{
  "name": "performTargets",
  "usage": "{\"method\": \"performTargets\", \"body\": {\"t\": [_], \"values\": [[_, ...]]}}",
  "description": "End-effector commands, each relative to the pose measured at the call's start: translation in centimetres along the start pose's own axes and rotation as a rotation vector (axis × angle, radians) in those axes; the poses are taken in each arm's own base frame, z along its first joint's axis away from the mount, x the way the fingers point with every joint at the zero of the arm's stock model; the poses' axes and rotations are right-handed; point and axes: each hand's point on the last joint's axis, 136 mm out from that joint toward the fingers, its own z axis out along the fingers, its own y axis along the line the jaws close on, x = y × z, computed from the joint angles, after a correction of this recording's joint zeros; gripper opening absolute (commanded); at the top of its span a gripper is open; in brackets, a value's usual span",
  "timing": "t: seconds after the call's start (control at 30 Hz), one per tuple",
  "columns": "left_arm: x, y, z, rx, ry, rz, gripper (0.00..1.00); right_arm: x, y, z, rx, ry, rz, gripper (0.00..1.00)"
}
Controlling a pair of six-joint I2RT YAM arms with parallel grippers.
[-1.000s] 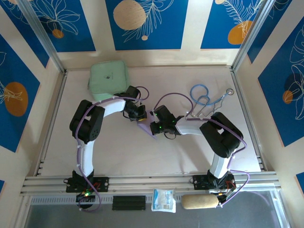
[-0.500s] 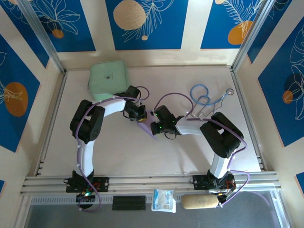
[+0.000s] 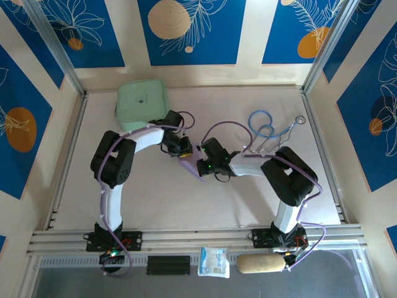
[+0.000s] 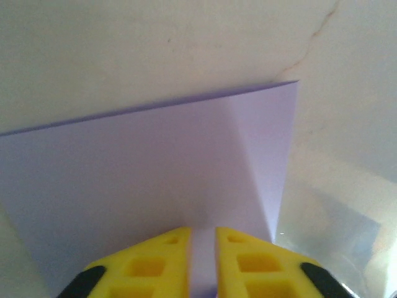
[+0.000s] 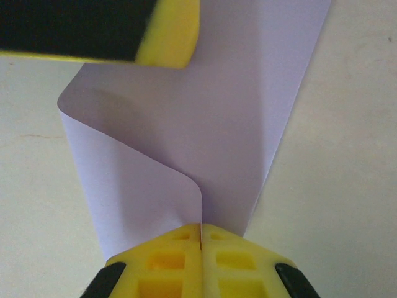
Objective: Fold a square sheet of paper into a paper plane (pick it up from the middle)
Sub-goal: Third fold the triangle at the center of the table.
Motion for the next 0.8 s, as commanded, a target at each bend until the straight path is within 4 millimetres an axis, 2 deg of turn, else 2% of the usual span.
{"method": "performTargets", "body": {"t": [0.0, 0.17, 0.3, 0.5, 0.77], "values": [[-1.5, -2.0, -4.1, 0.038, -0.125, -0.02, 0.23, 1.7, -0.7, 0.9, 0.033, 0.064, 0.019, 0.0], [0.0, -2.1, -5.3, 0.112, -0.185, -0.122, 0.27, 1.7, -0.7, 0.9, 0.03, 0.069, 0.022, 0.0], [1.9, -2.6, -5.0, 0.198, -0.188, -0.203, 0.25, 1.8, -0.7, 1.0, 0.028, 0.074, 0.026, 0.0], [4.4, -2.9, -3.6, 0.233, -0.151, -0.249, 0.21, 1.9, -0.8, 1.1, 0.029, 0.08, 0.031, 0.0], [5.5, -2.3, -1.5, 0.226, -0.1, -0.259, 0.16, 2.2, -1.0, 1.2, 0.032, 0.088, 0.036, 0.0]]}}
